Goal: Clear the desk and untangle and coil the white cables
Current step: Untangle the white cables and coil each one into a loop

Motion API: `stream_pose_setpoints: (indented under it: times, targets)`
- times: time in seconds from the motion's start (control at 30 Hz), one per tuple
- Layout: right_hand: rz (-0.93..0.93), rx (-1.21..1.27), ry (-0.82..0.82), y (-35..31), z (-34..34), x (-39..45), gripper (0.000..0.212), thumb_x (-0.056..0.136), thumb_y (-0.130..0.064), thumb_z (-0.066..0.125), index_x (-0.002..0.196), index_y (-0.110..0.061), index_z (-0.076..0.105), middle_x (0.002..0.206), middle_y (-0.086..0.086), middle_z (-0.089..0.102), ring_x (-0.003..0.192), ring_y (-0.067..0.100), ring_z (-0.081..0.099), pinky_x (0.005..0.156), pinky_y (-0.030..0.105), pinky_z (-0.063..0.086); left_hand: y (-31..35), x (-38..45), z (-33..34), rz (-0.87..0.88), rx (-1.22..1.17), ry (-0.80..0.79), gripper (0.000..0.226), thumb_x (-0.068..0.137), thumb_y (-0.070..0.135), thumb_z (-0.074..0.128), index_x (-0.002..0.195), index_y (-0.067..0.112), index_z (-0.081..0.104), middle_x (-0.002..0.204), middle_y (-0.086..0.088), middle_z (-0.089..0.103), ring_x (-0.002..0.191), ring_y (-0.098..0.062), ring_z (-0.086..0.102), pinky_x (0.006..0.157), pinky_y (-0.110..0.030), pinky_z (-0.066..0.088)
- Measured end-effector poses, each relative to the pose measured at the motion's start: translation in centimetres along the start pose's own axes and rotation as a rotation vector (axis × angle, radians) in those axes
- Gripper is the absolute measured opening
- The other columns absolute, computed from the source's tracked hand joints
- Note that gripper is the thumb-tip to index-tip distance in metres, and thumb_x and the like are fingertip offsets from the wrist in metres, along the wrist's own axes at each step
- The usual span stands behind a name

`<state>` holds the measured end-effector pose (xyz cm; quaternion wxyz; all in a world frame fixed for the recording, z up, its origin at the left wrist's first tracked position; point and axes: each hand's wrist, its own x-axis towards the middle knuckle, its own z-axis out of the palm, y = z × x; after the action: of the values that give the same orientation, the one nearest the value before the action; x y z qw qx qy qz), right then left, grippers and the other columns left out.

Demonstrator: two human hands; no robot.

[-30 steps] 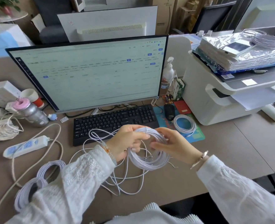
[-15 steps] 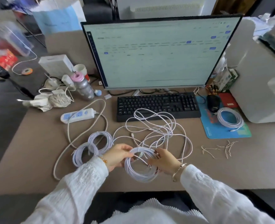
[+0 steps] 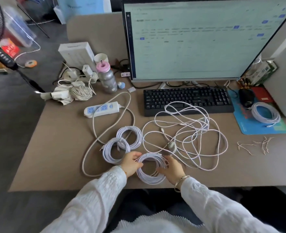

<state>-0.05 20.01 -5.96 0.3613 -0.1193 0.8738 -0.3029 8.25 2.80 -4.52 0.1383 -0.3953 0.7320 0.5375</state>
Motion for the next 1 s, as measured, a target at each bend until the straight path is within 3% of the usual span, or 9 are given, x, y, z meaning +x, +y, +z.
stream_pose_setpoints:
  times: [0.1,0.23,0.43,0.57,0.7,0.87,1.0]
  targets:
    - [-0.016,-0.006,0.086,0.0,0.5,0.0,0.062,0.076,-0.032,0.079,0.129,-0.011,0.054,0.121,0.007,0.062,0.114,0.023,0.057,0.093,0.024,0.039,-0.3,0.6,-0.4,0.063,0.05,0.004,0.047,0.079,-0.009,0.069,0.124,-0.001,0.06,0.122,-0.013,0.063,0.117,-0.022,0.058,0.102,-0.026,0.042]
    - [-0.012,0.022,0.209,-0.3,0.4,0.2,0.043,0.083,-0.037,0.071,0.115,-0.01,0.06,0.11,0.006,0.061,0.103,0.024,0.059,0.084,0.024,0.04,0.4,1.3,-0.6,0.142,0.104,0.049,0.029,0.08,0.0,0.071,0.108,0.003,0.069,0.104,-0.007,0.07,0.097,-0.019,0.066,0.09,-0.022,0.048]
    - [-0.002,0.008,0.438,-0.3,-2.1,1.3,0.016,0.088,-0.01,0.058,0.102,-0.004,0.062,0.104,0.012,0.06,0.095,0.03,0.057,0.082,0.03,0.041,3.0,2.9,-0.2,0.188,0.156,0.066,0.024,0.08,0.008,0.068,0.104,0.01,0.068,0.1,-0.006,0.07,0.092,-0.019,0.065,0.093,-0.03,0.05]
    - [-0.07,0.068,0.674,-0.4,-6.1,1.3,0.007,0.083,-0.001,0.058,0.087,-0.006,0.06,0.087,0.005,0.057,0.077,0.022,0.053,0.069,0.026,0.036,4.9,4.2,0.3,0.231,0.184,0.063,0.022,0.081,0.005,0.066,0.102,0.01,0.068,0.093,-0.002,0.066,0.091,-0.021,0.064,0.086,-0.024,0.048]
    - [-0.056,0.0,0.648,-0.2,-9.0,2.7,0.011,0.083,0.001,0.053,0.087,-0.005,0.061,0.086,0.006,0.058,0.08,0.025,0.053,0.071,0.029,0.037,7.5,5.9,1.2,0.289,0.224,0.036,0.021,0.082,0.004,0.065,0.102,0.009,0.068,0.095,-0.004,0.068,0.094,-0.021,0.065,0.09,-0.028,0.049]
    - [-0.071,-0.074,0.614,-0.3,-10.1,4.8,0.016,0.085,0.002,0.051,0.096,0.0,0.064,0.098,0.014,0.063,0.091,0.033,0.057,0.076,0.033,0.041,10.3,8.1,2.8,0.346,0.25,0.032,0.019,0.083,-0.003,0.061,0.098,0.004,0.069,0.09,-0.006,0.066,0.087,-0.022,0.061,0.082,-0.022,0.045]
    - [-0.021,-0.047,0.67,-0.1,-11.8,6.3,0.02,0.086,0.001,0.05,0.101,-0.001,0.064,0.104,0.015,0.063,0.097,0.033,0.056,0.082,0.035,0.042,11.1,10.3,3.9,0.358,0.26,0.001,0.023,0.081,-0.007,0.059,0.096,0.008,0.07,0.096,-0.013,0.071,0.092,-0.029,0.066,0.091,-0.04,0.052]
